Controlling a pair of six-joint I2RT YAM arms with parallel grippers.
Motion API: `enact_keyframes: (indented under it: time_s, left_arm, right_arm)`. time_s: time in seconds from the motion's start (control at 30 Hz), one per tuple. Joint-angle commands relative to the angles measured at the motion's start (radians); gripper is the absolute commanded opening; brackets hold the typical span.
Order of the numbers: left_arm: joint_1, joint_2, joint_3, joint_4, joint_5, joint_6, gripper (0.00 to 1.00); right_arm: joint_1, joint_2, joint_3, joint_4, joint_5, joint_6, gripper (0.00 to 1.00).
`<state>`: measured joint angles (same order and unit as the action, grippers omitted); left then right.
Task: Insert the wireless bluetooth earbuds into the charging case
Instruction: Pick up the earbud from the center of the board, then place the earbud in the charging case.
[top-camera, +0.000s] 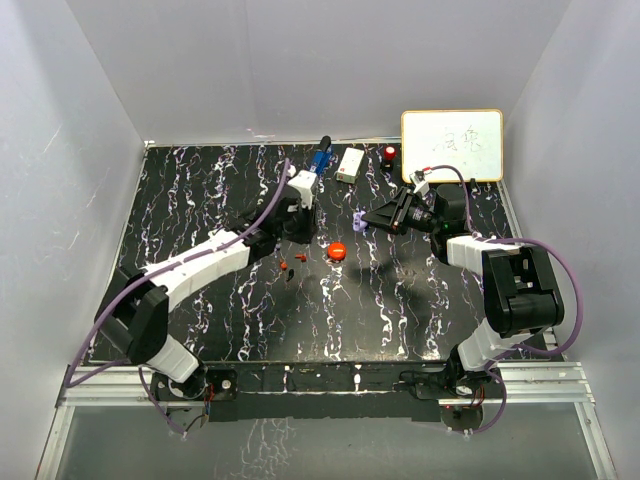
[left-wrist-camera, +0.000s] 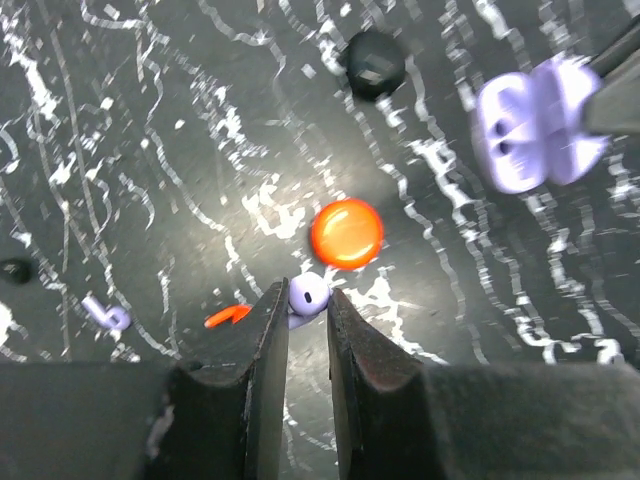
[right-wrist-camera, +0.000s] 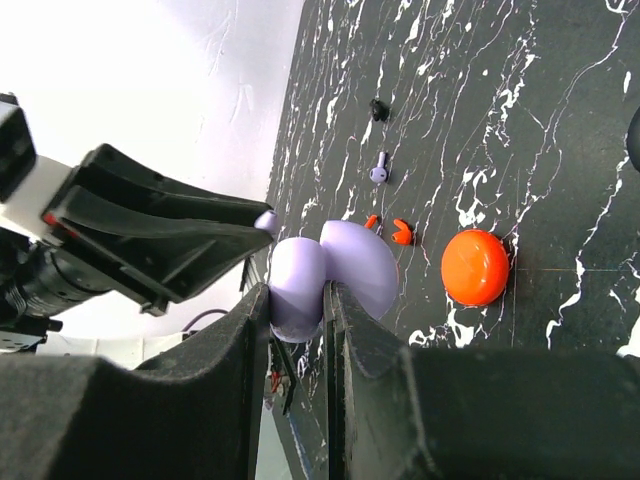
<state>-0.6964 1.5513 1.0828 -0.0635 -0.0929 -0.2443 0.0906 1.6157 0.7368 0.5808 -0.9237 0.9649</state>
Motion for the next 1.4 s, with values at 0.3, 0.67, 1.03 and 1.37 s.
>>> enact_keyframes:
  time_s: [0.3,0.67,1.03,1.37]
  left_arm:
    - [0.18,-0.096,-0.08,0.477,0.472,-0.345,0.0]
    - [0.189,0.017,-0.176,0.966,0.523,-0.659,0.0]
    - [0.187,0.099,-0.223,1.248,0.479,-0.826,0.0]
    - [0.146,0.165,-0.231,1.379,0.422,-0.889,0.0]
  right_arm:
    - [-0.013,-0.005,-0.033,0.296,-0.056,0.196,0.0]
    - [-0.013,0.039,-0.088,0.499,-0.021,0.322,0.0]
    - [-0.013,0.223,-0.158,1.007,0.04,0.632,0.0]
    - [-0.009,0.285,-0.15,1.118,0.107,0.712,0.0]
